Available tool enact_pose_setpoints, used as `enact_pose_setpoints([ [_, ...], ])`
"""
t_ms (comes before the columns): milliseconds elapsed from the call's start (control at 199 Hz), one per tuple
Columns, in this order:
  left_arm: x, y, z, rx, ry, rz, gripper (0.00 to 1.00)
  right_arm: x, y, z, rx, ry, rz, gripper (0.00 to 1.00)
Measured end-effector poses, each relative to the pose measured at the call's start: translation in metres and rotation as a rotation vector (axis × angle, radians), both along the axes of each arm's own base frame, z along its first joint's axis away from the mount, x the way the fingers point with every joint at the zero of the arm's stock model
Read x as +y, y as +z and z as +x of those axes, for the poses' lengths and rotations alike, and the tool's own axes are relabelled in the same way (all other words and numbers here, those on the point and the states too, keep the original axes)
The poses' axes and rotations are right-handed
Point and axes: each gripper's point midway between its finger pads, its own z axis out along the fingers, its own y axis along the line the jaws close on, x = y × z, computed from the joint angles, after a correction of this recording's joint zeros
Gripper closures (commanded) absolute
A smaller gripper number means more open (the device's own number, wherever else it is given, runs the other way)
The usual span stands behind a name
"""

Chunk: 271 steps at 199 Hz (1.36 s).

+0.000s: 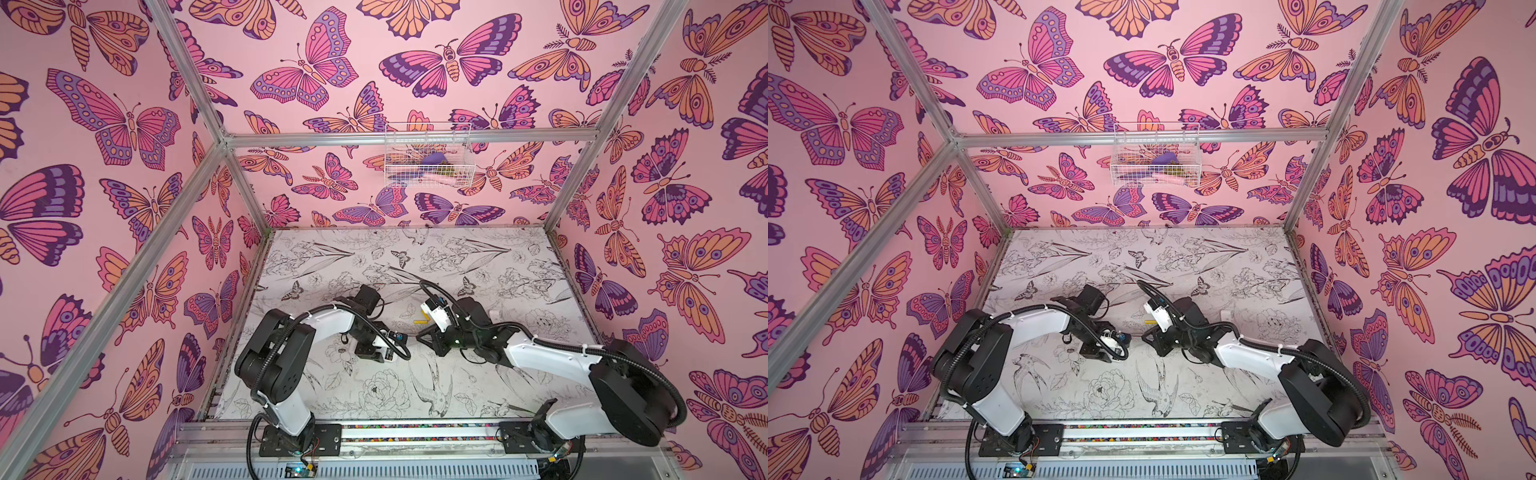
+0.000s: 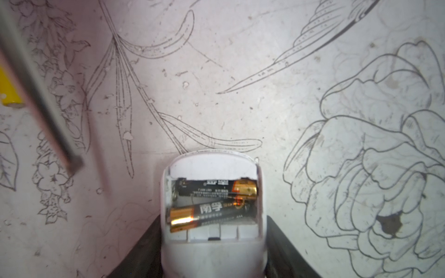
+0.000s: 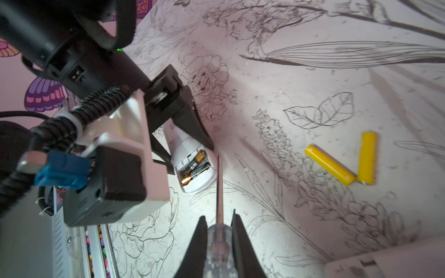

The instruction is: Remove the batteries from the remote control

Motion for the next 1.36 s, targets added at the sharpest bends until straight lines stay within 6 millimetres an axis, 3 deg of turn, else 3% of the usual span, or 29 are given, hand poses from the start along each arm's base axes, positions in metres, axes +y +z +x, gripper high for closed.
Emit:
enact_pose_setpoints([
  [146,-0.002,0.003,0.014,-0.05,0.027,0.009,0.61,-0.015,0.006,0.006,-0.028,-0.07,0.002,1.0],
  [317,-0.011,0.02,0.053,-0.192,0.059,-0.01,0.63,-0.023,0.012,0.008,-0.046,-0.111,0.011,1.0],
  [573,-0.023,0.041,0.099,-0.398,0.094,-0.051,0.65,-0.032,-0.002,0.005,-0.006,-0.153,0.004,1.0],
  [765,-0.033,0.063,0.144,-0.642,0.131,-0.111,0.68,-0.033,0.002,0.011,0.005,-0.192,0.04,1.0],
  [1086,-0.036,0.065,0.163,-0.863,0.129,-0.17,0.8,-0.031,-0.005,0.014,0.032,-0.208,0.04,1.0],
  [1217,-0.038,0.059,0.167,-0.94,0.119,-0.183,0.8,-0.031,-0.008,0.019,0.041,-0.221,0.037,1.0],
  [1363,-0.037,0.052,0.172,-1.039,0.107,-0.191,0.88,-0.029,-0.005,0.025,0.039,-0.228,0.041,1.0],
])
